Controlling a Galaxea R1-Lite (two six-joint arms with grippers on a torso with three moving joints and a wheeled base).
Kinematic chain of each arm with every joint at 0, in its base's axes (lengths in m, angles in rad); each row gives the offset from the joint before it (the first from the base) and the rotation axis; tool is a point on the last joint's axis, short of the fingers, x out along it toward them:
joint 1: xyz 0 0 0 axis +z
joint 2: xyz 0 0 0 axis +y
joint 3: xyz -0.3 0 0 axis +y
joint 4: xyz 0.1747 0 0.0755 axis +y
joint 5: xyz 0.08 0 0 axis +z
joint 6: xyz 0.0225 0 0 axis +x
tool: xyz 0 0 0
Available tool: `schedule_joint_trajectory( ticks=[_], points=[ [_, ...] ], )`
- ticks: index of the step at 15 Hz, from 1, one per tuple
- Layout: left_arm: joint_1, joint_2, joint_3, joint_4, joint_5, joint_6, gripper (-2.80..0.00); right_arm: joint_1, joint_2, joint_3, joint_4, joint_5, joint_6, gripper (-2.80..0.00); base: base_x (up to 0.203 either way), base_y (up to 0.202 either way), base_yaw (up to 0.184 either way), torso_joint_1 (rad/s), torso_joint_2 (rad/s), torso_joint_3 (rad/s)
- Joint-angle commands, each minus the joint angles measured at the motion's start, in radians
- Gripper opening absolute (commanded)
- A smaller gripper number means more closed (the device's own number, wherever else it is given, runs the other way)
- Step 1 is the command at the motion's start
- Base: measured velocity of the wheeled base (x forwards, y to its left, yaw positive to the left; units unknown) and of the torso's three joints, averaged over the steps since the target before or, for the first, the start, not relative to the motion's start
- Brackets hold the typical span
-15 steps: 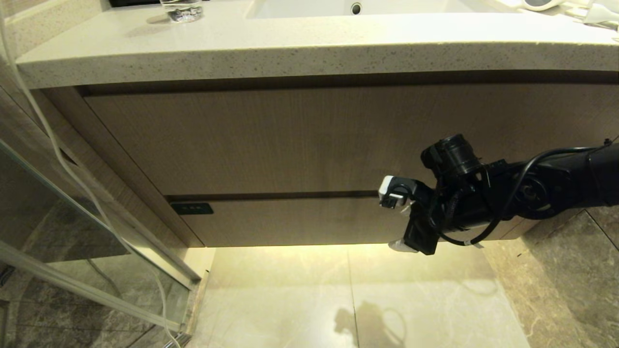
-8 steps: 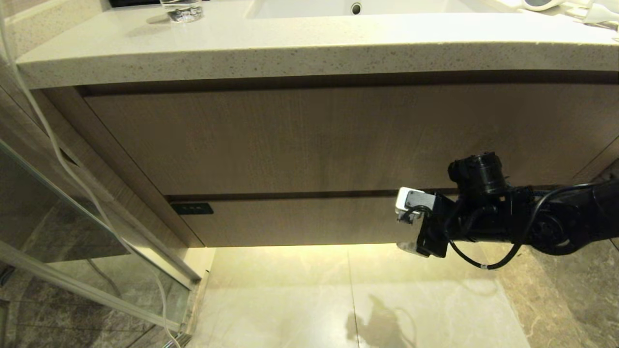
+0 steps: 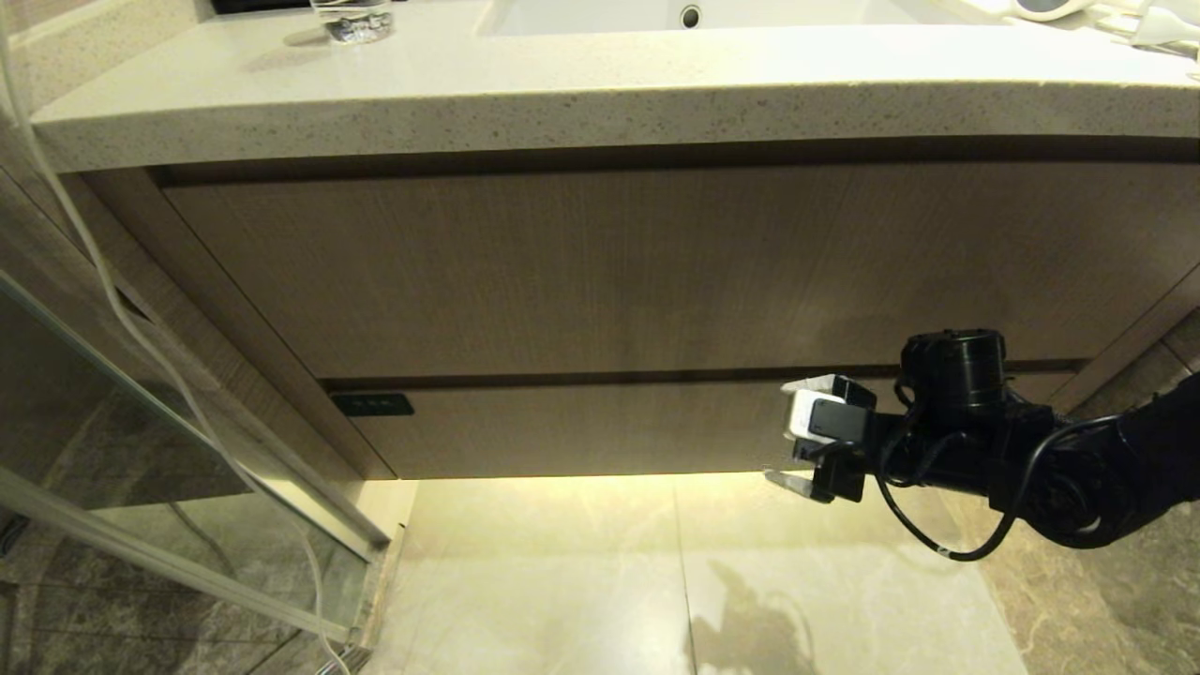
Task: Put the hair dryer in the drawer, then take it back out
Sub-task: Pull open the drawer
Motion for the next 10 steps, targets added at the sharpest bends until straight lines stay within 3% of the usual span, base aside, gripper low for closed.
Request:
schedule_joint_trajectory(
  ticks=[1, 10],
  points=[
    [0.000, 0.000, 0.000, 0.000, 0.000, 0.000, -2.80, -0.008, 0.025, 0.014, -0.012, 0.042, -0.031, 0.00, 0.000, 0.000, 0.000, 0.000, 0.00, 0.000],
    [0.000, 0.000, 0.000, 0.000, 0.000, 0.000, -2.80, -0.023, 0.129, -0.049, -0.111, 0.075, -0.109, 0.00, 0.000, 0.000, 0.000, 0.000, 0.00, 0.000]
  ],
)
